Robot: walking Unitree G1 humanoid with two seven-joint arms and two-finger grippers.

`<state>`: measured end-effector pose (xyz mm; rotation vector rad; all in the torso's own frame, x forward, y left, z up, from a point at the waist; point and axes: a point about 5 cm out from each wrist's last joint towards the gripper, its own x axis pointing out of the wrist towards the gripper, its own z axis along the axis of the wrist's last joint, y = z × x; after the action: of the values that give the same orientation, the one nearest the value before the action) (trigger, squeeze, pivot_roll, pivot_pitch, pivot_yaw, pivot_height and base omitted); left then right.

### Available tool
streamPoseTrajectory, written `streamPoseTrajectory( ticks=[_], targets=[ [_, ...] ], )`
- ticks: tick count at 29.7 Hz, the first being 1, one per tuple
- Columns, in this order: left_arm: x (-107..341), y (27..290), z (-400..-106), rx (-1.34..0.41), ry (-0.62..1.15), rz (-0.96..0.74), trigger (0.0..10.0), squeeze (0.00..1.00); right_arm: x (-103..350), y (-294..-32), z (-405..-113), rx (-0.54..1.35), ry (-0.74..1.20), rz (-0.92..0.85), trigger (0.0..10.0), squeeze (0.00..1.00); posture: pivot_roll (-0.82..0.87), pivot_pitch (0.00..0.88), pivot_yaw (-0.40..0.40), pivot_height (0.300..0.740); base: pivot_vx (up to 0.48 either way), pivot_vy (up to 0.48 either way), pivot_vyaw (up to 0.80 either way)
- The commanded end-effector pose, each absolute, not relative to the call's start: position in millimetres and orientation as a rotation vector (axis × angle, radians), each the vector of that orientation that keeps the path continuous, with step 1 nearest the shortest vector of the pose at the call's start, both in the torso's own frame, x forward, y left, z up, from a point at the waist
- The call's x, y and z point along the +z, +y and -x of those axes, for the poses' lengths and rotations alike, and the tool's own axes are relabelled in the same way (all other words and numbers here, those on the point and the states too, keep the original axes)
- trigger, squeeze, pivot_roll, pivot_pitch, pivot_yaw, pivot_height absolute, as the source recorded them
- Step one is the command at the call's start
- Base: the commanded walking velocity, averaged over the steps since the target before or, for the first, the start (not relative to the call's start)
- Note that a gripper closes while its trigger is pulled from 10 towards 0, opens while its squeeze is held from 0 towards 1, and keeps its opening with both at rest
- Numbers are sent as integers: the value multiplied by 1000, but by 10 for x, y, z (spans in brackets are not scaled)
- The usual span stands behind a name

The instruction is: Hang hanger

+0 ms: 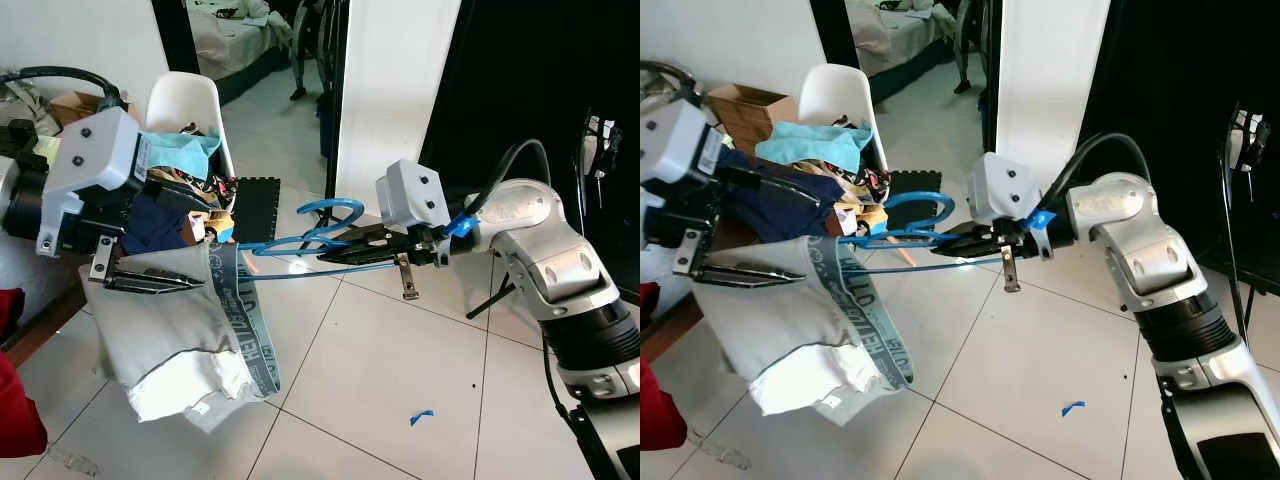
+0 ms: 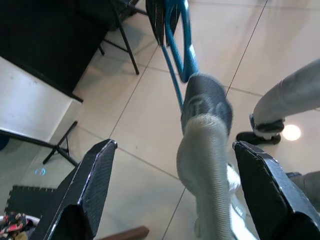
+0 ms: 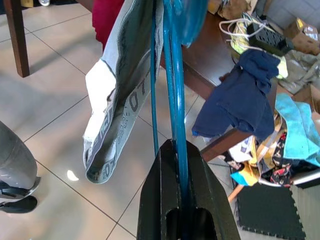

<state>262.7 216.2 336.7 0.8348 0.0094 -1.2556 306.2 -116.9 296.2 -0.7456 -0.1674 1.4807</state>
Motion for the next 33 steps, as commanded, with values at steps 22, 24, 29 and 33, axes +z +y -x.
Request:
streamPoseTrajectory(
  ticks=[22, 24, 29, 33],
  targets=[
    [3291, 2153, -2630, -1323, 62, -834, 0, 0, 3080, -1070, -2947, 1519, -258, 717, 10000, 0, 9, 39, 23, 740, 0, 0, 0],
    [3306, 2148, -2632, -1321, 49, -834, 0, 0, 3082, -1059, -2950, 1516, -262, 713, 10000, 0, 10, 39, 22, 740, 0, 0, 0],
    [3347, 2151, -2645, -1301, 17, -840, 0, 0, 3079, -1046, -2969, 1503, -264, 703, 10000, 0, 11, 40, 22, 740, 0, 0, 0],
    [3383, 2187, -2674, -1266, -2, -863, 0, 0, 3070, -1071, -3028, 1479, -210, 639, 10000, 1000, 11, 40, 22, 740, 0, 0, 0]
  ],
)
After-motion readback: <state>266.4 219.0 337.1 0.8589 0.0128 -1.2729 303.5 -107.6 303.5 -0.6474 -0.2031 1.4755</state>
